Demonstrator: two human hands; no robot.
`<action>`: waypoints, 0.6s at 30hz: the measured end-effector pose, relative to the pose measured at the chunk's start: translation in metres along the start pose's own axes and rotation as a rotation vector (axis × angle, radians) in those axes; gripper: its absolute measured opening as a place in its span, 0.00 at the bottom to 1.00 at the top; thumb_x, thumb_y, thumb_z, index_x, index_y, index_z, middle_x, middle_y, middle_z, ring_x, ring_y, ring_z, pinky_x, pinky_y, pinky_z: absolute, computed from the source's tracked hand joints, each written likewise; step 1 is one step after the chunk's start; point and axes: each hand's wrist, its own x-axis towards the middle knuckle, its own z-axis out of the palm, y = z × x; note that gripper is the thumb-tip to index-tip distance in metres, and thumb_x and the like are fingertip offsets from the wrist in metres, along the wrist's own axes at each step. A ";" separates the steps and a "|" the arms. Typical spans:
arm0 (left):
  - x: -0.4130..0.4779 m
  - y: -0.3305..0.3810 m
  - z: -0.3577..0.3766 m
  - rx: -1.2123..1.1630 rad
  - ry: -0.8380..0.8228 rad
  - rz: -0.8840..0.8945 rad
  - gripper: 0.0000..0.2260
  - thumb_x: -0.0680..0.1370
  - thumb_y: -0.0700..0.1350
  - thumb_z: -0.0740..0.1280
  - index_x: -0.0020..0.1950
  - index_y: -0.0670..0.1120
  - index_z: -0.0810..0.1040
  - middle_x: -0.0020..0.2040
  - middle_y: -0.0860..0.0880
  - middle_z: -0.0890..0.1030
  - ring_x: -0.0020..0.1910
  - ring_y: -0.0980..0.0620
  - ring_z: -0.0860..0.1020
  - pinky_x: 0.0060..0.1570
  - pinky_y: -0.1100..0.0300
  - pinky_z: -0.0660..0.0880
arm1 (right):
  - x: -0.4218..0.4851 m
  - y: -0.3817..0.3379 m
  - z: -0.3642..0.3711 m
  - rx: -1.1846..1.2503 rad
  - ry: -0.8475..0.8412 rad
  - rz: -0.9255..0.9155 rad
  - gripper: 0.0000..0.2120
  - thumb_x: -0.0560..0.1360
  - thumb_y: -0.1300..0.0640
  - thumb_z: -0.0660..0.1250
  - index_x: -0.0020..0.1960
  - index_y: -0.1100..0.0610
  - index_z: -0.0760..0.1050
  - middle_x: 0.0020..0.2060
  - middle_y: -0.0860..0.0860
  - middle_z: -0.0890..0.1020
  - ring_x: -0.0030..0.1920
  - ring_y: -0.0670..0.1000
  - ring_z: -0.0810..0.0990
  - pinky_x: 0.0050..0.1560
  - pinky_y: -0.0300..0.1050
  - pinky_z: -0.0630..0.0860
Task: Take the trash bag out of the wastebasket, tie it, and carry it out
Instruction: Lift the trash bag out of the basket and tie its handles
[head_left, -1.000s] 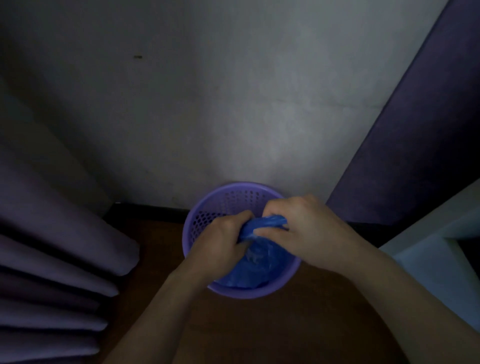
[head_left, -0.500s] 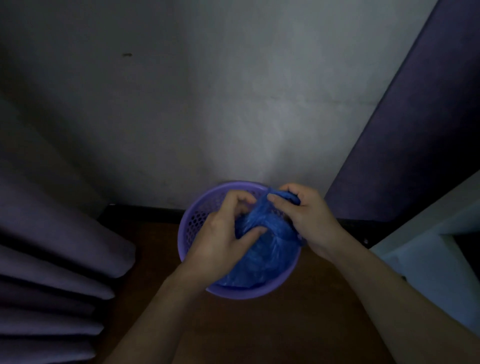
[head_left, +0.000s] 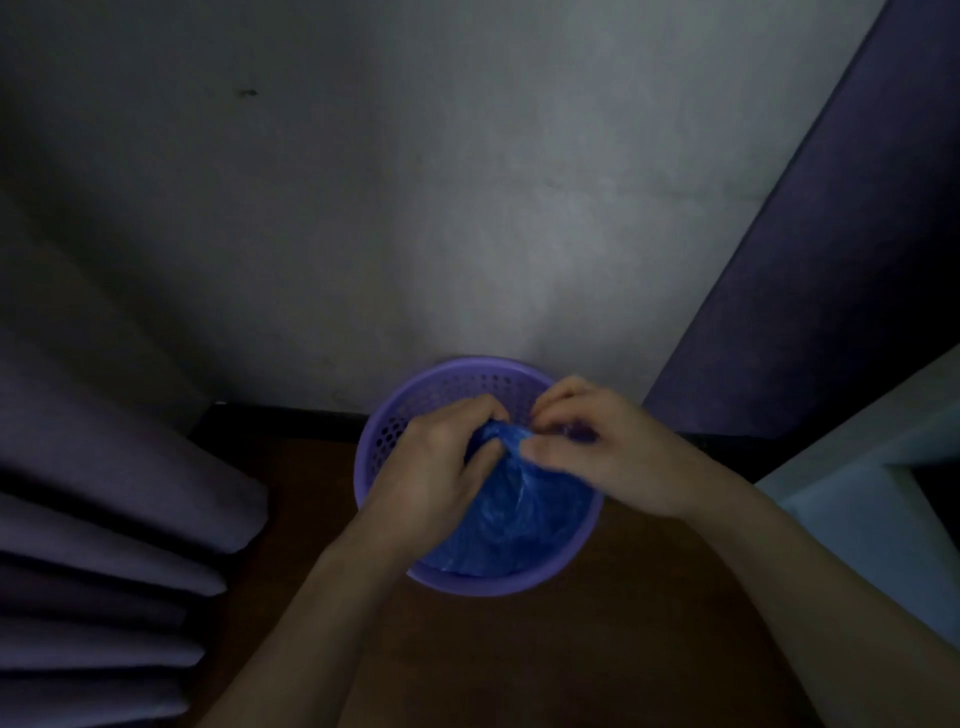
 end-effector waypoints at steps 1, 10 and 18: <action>0.001 -0.001 0.000 -0.034 -0.006 -0.042 0.02 0.78 0.43 0.64 0.48 0.49 0.76 0.40 0.54 0.79 0.40 0.56 0.77 0.42 0.54 0.74 | -0.004 -0.002 0.000 -0.221 0.037 -0.068 0.20 0.70 0.35 0.68 0.51 0.49 0.82 0.54 0.46 0.74 0.56 0.45 0.74 0.57 0.45 0.74; 0.005 0.001 -0.006 -0.473 -0.112 -0.342 0.05 0.80 0.43 0.67 0.49 0.43 0.81 0.44 0.45 0.85 0.44 0.48 0.84 0.46 0.49 0.79 | -0.011 -0.007 0.009 -0.538 0.258 -0.295 0.13 0.79 0.52 0.65 0.62 0.52 0.79 0.46 0.45 0.71 0.46 0.47 0.74 0.43 0.45 0.71; -0.001 0.019 -0.009 -0.801 -0.221 -0.630 0.12 0.79 0.49 0.67 0.54 0.42 0.82 0.46 0.41 0.86 0.43 0.45 0.85 0.39 0.60 0.79 | -0.009 -0.002 0.011 -0.279 0.340 -0.262 0.10 0.74 0.64 0.70 0.49 0.52 0.74 0.33 0.47 0.74 0.34 0.44 0.76 0.35 0.38 0.72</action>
